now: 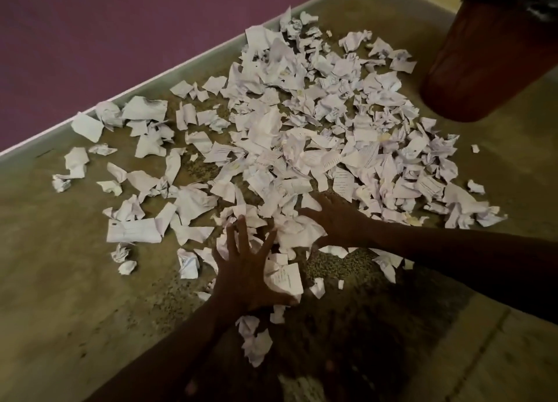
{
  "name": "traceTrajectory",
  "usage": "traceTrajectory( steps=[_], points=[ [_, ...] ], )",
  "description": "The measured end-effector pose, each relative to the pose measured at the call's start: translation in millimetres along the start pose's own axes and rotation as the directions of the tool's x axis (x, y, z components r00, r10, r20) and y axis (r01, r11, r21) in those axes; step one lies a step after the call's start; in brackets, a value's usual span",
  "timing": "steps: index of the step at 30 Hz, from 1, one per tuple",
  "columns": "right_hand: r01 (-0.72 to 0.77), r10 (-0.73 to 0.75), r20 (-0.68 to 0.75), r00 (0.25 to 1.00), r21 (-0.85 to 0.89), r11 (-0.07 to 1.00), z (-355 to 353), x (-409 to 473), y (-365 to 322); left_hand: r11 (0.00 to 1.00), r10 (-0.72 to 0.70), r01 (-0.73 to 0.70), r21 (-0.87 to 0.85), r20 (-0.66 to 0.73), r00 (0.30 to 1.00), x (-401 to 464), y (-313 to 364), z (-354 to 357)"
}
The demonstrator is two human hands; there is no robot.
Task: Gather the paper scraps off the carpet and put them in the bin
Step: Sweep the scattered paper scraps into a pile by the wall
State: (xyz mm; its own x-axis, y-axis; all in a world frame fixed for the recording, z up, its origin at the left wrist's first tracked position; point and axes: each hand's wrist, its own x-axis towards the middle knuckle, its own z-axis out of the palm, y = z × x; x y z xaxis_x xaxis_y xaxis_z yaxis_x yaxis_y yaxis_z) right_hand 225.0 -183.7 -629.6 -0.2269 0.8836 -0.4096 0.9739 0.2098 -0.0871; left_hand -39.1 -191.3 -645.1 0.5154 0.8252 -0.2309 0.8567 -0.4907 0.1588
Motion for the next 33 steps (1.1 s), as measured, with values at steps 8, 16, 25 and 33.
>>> traceTrajectory(
  steps=[8,16,25,33],
  points=[
    [-0.050,0.070,-0.040,0.997,0.376,0.925,-21.0,-6.1,18.8,0.980,-0.047,0.058,-0.191,0.060,0.997,22.9,-16.5,-11.0],
    [-0.176,0.351,-0.107,0.930,0.709,0.683,-54.8,-3.8,39.7,0.984,0.112,-0.090,-0.155,0.135,0.985,79.5,-29.4,-53.9],
    [-0.112,0.519,0.055,0.853,0.991,0.079,-97.3,-20.6,48.4,0.936,0.222,-0.055,-0.349,0.459,0.860,128.3,-2.8,-189.6],
    [0.071,0.458,0.026,0.889,0.978,-0.194,-151.1,-31.5,54.0,0.684,0.183,0.123,-0.719,0.333,0.925,151.1,13.0,-249.6]
  ],
)
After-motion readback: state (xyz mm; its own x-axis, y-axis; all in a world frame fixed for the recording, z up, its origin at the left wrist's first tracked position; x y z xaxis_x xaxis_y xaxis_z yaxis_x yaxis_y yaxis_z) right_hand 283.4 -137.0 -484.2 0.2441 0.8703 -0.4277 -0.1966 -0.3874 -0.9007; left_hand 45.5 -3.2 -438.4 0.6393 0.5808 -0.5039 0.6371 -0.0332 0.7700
